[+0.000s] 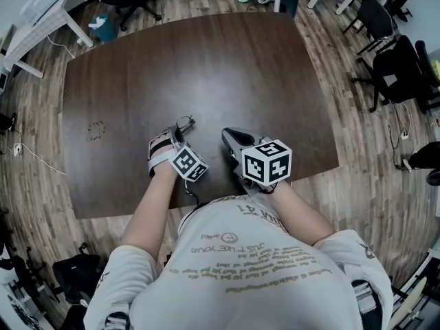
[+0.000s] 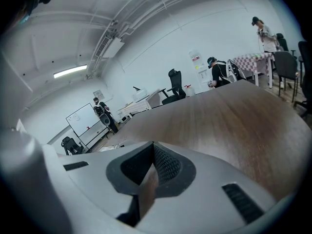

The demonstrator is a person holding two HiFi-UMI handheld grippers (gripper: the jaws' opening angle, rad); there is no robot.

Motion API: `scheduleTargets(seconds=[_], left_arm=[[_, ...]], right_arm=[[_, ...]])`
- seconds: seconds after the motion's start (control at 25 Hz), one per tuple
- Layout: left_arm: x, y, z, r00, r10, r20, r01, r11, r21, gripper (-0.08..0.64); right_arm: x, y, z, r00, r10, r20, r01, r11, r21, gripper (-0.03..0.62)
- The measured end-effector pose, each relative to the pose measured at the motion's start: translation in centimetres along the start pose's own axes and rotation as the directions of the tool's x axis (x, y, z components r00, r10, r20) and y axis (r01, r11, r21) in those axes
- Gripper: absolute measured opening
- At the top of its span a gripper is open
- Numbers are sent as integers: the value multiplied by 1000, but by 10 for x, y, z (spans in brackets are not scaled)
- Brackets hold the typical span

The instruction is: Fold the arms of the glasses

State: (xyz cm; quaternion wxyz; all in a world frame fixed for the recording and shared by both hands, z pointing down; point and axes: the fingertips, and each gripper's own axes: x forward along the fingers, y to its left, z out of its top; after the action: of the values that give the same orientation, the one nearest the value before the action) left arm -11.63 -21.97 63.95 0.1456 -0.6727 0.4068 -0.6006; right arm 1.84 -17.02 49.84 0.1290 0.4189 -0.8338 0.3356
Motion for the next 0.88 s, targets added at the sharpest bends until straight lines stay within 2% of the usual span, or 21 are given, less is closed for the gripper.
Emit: scheduleTargets(seconds=[0.52,0.64,0.88], left_arm=[[11,-21,-6,999,-38,-36,41,996,83,34],[12,-23,-7,998,-45,-41,47,996,72,104],[8,-17,-7,999,-33,-34,34,998,45,137]], right_arm=[[1,-8,-1,1000,22,-7,-22,999,30,15],[1,-10,-2,1000,23,-11,-23,999,32,15],[2,-8,-2,999,41,-15,-41,998,55,15]])
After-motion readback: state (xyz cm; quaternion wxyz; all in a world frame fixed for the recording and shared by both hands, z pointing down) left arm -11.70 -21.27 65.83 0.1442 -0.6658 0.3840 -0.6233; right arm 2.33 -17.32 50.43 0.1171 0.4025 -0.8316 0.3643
